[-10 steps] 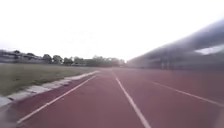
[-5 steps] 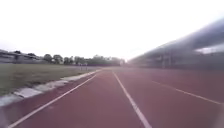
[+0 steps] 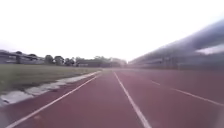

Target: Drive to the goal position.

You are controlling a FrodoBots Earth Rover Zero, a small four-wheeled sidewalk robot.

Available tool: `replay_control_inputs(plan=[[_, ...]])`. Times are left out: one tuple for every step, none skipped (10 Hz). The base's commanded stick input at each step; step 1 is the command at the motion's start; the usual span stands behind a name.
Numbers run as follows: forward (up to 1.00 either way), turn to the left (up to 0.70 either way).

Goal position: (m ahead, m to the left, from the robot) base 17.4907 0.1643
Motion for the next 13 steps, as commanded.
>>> replay_control_inputs(plan=[[0.7,0.0],[0.7,0.0],[0.7,0.0],[0.7,0.0],[0.7,0.0],[0.7,0.0],[0.7,-0.06],[0.7,-0.28],[0.7,-0.28],[0.7,-0.22],[0.7,0.0],[0.7,0.0],[0.7,0.0]])
